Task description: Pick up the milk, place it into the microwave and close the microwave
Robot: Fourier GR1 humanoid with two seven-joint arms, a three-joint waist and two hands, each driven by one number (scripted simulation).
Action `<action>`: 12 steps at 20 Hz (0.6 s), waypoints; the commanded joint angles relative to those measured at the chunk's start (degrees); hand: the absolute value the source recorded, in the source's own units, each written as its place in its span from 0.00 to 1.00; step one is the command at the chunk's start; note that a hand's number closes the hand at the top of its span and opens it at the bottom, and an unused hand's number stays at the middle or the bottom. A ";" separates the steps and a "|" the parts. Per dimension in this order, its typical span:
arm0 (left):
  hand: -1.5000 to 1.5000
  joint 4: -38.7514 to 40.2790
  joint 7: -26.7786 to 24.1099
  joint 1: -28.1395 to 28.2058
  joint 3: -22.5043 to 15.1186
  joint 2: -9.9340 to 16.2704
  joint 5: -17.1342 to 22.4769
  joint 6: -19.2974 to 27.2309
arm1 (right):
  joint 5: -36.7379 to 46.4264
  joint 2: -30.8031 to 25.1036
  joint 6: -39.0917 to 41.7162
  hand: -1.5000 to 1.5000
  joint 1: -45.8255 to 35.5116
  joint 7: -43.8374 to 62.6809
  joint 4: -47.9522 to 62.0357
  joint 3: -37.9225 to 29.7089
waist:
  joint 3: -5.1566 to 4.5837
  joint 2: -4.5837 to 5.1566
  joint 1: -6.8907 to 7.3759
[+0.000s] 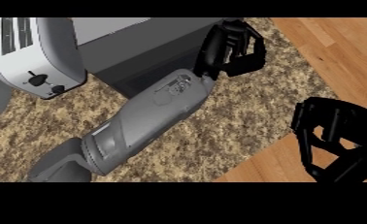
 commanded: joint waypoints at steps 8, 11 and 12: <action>1.00 1.55 -0.47 8.10 11.26 -0.32 16.47 -6.87 | -1.36 1.67 0.24 1.00 5.80 1.00 -5.48 4.96 | -0.56 0.98 4.37; 1.00 2.21 -1.21 9.13 10.43 -0.32 18.19 -9.58 | -0.91 2.86 -0.95 1.00 7.65 1.21 -7.05 6.36 | -0.48 0.95 5.23; 1.00 2.56 -1.35 9.52 10.13 -0.32 18.58 -10.94 | -0.96 2.96 -1.60 1.00 7.79 1.16 -7.48 5.91 | -0.52 1.17 5.48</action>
